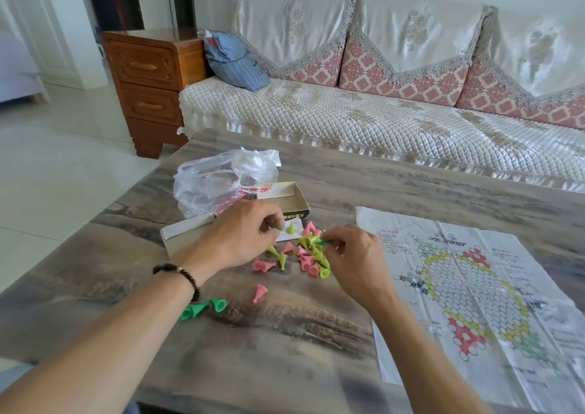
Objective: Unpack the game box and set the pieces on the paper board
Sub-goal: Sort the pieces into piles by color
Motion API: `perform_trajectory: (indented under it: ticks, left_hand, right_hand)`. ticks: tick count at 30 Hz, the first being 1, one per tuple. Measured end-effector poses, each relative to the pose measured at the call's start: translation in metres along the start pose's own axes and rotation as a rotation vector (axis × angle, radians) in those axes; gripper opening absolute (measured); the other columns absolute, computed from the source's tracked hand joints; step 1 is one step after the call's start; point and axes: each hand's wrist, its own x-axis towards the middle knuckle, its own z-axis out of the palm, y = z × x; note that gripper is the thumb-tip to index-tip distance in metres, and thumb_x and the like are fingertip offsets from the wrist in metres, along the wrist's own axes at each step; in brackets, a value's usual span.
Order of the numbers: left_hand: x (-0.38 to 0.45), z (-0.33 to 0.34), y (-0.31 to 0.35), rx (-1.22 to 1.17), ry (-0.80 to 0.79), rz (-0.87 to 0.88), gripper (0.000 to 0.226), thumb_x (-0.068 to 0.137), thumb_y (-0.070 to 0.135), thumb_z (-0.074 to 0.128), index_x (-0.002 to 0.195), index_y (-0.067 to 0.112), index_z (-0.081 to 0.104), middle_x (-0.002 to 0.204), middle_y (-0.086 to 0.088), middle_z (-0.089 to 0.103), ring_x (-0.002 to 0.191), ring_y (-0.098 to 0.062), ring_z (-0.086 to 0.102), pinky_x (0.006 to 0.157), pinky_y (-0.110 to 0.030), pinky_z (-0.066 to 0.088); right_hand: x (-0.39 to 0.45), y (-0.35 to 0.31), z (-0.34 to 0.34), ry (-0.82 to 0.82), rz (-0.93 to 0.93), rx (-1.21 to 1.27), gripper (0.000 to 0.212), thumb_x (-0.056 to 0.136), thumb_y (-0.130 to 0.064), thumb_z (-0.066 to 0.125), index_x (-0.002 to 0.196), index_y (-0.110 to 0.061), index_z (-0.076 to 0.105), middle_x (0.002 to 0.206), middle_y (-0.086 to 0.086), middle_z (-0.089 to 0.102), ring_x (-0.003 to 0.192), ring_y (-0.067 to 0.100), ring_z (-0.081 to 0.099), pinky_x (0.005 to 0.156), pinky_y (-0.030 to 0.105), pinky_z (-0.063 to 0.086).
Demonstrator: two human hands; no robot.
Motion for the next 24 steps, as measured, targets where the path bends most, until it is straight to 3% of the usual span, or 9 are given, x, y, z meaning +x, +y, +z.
perform_trajectory:
  ticks: [4, 8, 11, 14, 17, 19, 22, 24]
  left_hand:
    - [-0.036, -0.027, -0.013, 0.034, -0.042, -0.063, 0.020, 0.081, 0.014, 0.068, 0.077, 0.032, 0.062, 0.077, 0.013, 0.065, 0.071, -0.003, 0.060, 0.068, -0.034, 0.052]
    - [-0.069, -0.044, -0.029, 0.093, -0.089, -0.151, 0.025, 0.075, 0.011, 0.068, 0.084, 0.033, 0.060, 0.074, 0.014, 0.061, 0.062, 0.000, 0.055, 0.067, -0.032, 0.051]
    - [-0.087, -0.051, -0.037, 0.203, -0.201, -0.178, 0.025, 0.074, 0.012, 0.066, 0.088, 0.033, 0.064, 0.066, 0.018, 0.054, 0.060, 0.003, 0.050, 0.066, -0.023, 0.046]
    - [-0.093, -0.055, -0.038, 0.355, -0.258, -0.124, 0.021, 0.079, 0.017, 0.062, 0.093, 0.031, 0.068, 0.063, 0.020, 0.048, 0.073, -0.003, 0.051, 0.068, -0.020, 0.041]
    - [-0.091, -0.052, -0.042, 0.405, -0.304, -0.098, 0.025, 0.081, 0.013, 0.058, 0.095, 0.031, 0.068, 0.084, 0.010, 0.061, 0.085, -0.012, 0.059, 0.066, -0.023, 0.037]
    - [-0.089, -0.048, -0.048, 0.420, -0.330, -0.097, 0.027, 0.081, 0.011, 0.058, 0.094, 0.032, 0.068, 0.097, 0.005, 0.066, 0.092, -0.018, 0.062, 0.069, -0.026, 0.042]
    - [-0.089, -0.047, -0.055, 0.395, -0.377, -0.106, 0.029, 0.082, 0.012, 0.062, 0.099, 0.033, 0.070, 0.099, 0.007, 0.068, 0.094, -0.018, 0.063, 0.079, -0.034, 0.051]
    - [-0.090, -0.049, -0.057, 0.380, -0.398, -0.110, 0.031, 0.081, 0.011, 0.062, 0.101, 0.034, 0.070, 0.098, 0.008, 0.068, 0.092, -0.017, 0.063, 0.076, -0.031, 0.051]
  right_hand:
    - [-0.014, -0.039, 0.004, -0.091, -0.075, 0.073, 0.022, 0.079, -0.007, 0.062, 0.090, -0.020, 0.075, 0.077, -0.011, 0.060, 0.065, 0.003, 0.051, 0.061, 0.011, 0.036]
    - [-0.036, -0.076, 0.018, -0.300, -0.157, 0.112, 0.023, 0.079, -0.009, 0.062, 0.094, -0.021, 0.075, 0.078, -0.011, 0.064, 0.063, -0.003, 0.051, 0.062, 0.006, 0.038]
    - [-0.052, -0.091, 0.035, -0.437, -0.190, 0.087, 0.025, 0.079, -0.007, 0.058, 0.097, -0.018, 0.071, 0.079, -0.011, 0.061, 0.069, 0.003, 0.052, 0.061, 0.010, 0.038]
    - [-0.061, -0.098, 0.050, -0.467, -0.170, 0.079, 0.029, 0.080, -0.009, 0.058, 0.108, -0.017, 0.062, 0.078, -0.006, 0.065, 0.077, 0.012, 0.058, 0.068, 0.023, 0.045]
    - [-0.064, -0.103, 0.060, -0.465, -0.134, 0.055, 0.042, 0.078, -0.012, 0.061, 0.120, -0.015, 0.055, 0.082, -0.003, 0.068, 0.084, 0.016, 0.062, 0.074, 0.030, 0.048]
    - [-0.064, -0.107, 0.064, -0.481, -0.135, 0.022, 0.038, 0.078, -0.014, 0.061, 0.117, -0.014, 0.059, 0.084, 0.001, 0.068, 0.085, 0.019, 0.061, 0.073, 0.032, 0.049]
    - [-0.062, -0.113, 0.069, -0.483, -0.155, -0.025, 0.027, 0.080, -0.016, 0.060, 0.106, -0.014, 0.067, 0.089, 0.005, 0.067, 0.085, 0.023, 0.059, 0.068, 0.030, 0.044]
    - [-0.061, -0.118, 0.075, -0.477, -0.160, -0.015, 0.028, 0.080, -0.016, 0.060, 0.107, -0.015, 0.068, 0.092, 0.006, 0.067, 0.087, 0.024, 0.060, 0.069, 0.031, 0.044]
